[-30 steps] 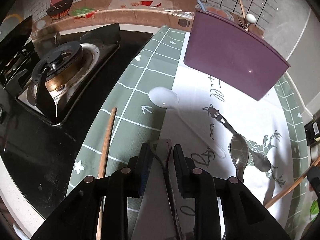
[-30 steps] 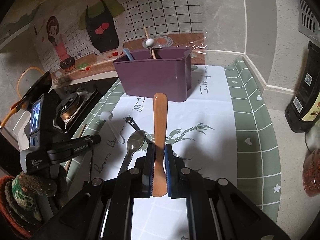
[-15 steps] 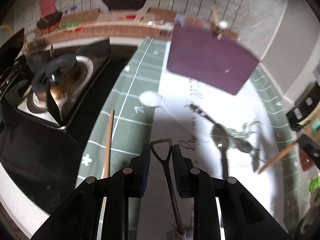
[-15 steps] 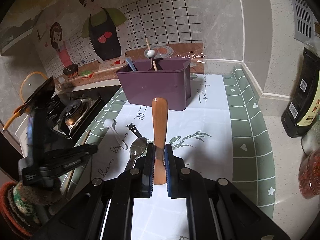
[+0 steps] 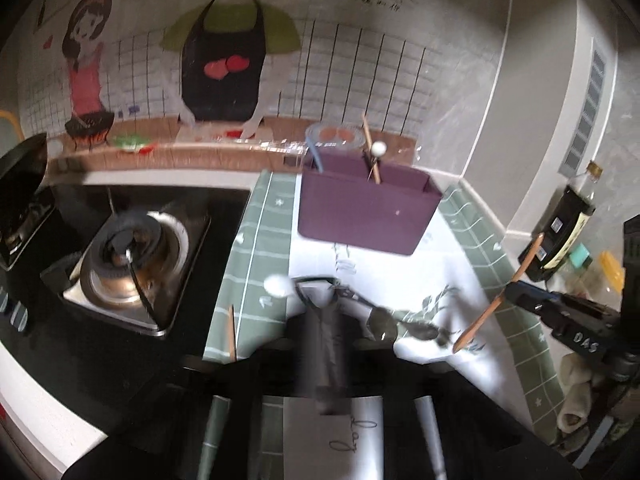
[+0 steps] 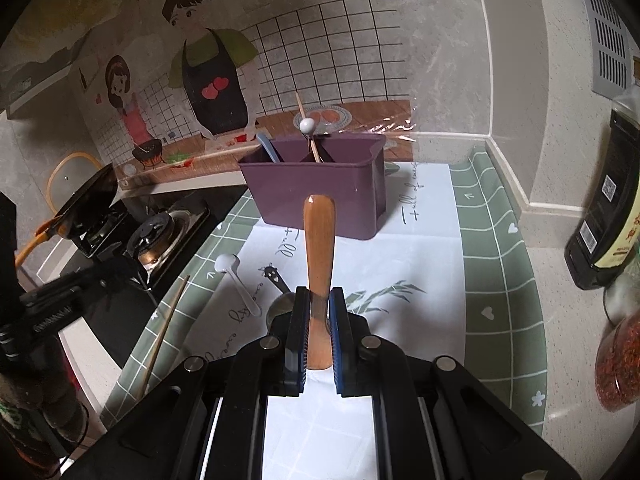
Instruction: Organize utensils
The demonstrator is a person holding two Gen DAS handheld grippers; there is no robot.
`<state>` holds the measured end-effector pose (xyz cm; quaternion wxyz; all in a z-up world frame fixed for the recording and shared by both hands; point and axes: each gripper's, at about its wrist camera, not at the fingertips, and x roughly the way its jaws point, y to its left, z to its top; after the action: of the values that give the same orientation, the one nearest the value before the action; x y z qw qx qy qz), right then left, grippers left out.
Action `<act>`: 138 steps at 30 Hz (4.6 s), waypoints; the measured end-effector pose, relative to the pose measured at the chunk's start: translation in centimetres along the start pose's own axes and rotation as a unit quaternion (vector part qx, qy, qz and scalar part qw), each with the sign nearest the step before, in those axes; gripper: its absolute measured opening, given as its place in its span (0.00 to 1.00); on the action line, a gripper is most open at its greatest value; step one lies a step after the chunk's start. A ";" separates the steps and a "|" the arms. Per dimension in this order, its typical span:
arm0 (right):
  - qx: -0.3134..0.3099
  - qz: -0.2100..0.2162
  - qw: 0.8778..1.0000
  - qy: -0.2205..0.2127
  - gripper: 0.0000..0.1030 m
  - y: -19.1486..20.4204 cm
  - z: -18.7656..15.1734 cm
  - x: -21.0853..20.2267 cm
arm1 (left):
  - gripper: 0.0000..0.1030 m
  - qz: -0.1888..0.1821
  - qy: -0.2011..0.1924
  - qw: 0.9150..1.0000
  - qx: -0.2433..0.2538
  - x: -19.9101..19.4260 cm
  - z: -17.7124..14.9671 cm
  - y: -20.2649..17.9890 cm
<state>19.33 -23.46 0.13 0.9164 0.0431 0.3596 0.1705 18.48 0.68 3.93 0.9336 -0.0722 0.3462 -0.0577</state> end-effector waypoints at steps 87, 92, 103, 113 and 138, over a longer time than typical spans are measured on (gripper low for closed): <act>-0.014 -0.014 1.000 -0.005 0.09 -0.2 -0.2 -1.3 | 0.30 0.005 0.061 0.996 0.059 0.2 -2.9 -0.5; -0.015 -0.007 1.000 -0.006 0.09 0.1 0.7 -1.0 | 0.03 -0.002 0.076 0.996 0.050 0.3 -0.2 -0.4; -0.013 -0.008 1.000 0.011 0.09 -0.4 0.6 0.5 | 0.05 -0.004 0.135 0.990 -0.048 4.2 -2.2 3.8; -0.021 -0.010 0.999 0.029 0.09 -0.2 0.3 2.3 | 0.40 0.007 0.182 0.964 -0.194 11.1 -3.3 7.0; 0.027 -0.040 0.998 0.036 0.09 -3.6 1.4 6.2 | 0.45 0.006 0.168 0.985 -0.051 21.4 3.4 2.7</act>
<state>25.57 -24.64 -3.54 0.9075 0.0475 0.3983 0.1248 36.95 0.29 -7.64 0.8578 -0.1069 0.5007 -0.0460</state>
